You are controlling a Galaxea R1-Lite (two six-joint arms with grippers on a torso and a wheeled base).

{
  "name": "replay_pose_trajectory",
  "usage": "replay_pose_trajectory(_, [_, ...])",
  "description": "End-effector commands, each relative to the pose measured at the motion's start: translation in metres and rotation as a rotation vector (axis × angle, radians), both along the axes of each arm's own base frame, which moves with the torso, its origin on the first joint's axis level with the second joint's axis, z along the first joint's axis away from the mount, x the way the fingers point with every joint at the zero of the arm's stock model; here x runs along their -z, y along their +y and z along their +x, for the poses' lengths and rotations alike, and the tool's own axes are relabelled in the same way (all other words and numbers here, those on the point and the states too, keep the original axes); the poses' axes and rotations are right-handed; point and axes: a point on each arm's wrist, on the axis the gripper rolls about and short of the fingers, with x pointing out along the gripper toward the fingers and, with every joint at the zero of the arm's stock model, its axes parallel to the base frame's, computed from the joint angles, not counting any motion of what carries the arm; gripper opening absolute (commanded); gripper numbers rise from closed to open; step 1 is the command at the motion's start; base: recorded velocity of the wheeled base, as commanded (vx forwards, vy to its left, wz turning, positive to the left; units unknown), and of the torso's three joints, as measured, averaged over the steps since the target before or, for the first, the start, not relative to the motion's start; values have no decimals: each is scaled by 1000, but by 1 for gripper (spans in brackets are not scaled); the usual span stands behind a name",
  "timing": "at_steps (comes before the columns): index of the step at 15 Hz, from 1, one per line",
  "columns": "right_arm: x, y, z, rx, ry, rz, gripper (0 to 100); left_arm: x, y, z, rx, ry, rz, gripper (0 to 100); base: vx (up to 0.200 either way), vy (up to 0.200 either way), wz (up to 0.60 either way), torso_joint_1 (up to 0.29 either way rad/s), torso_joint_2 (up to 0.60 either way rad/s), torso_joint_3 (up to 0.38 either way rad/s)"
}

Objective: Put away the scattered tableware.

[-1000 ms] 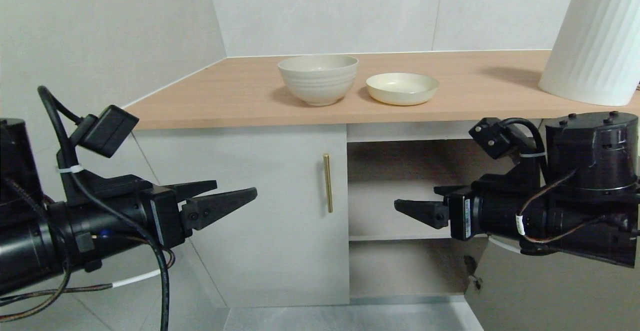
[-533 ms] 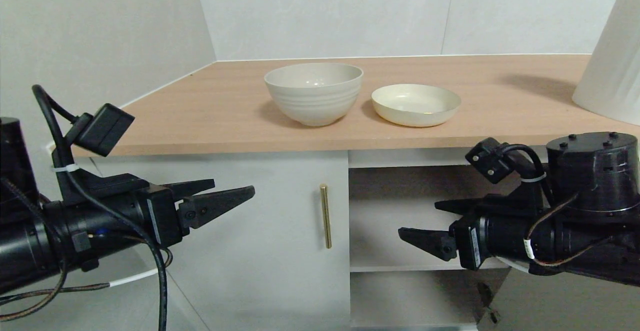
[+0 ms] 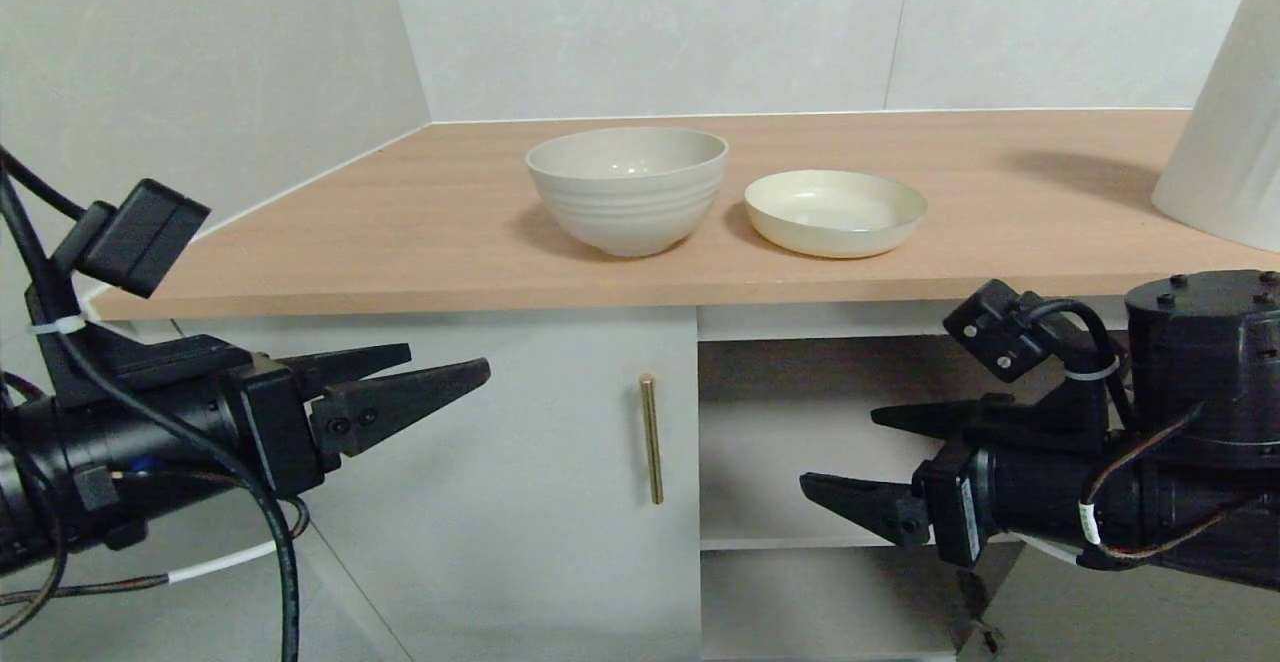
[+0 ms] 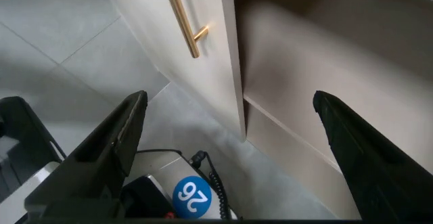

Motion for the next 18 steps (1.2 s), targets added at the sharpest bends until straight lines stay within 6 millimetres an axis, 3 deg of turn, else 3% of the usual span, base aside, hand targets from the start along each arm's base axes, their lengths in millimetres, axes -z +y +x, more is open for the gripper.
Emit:
replay_pose_trajectory(1, [-1, 0, 0, 1, -3, 1, 100, 1, -2, 6, 0, 18, 2, 100, 0, 0, 0, 0, 0, 0])
replay_pose_trajectory(5, [1, -2, 4, 19, 2, -2, 100, 4, -5, 10, 6, 47, 12, 100, 0, 0, 0, 4, -16, -8])
replay_pose_trajectory(9, [-4, -12, 9, 63, -15, 9, 100, 12, -9, 20, 1, 103, -2, 100, 0, 0, 0, 88, -250, -254])
replay_pose_trajectory(18, [-1, -12, 13, 69, -8, 3, 100, 15, -18, 28, 46, 222, -119, 100, 0, 0, 0, 164, -491, -297])
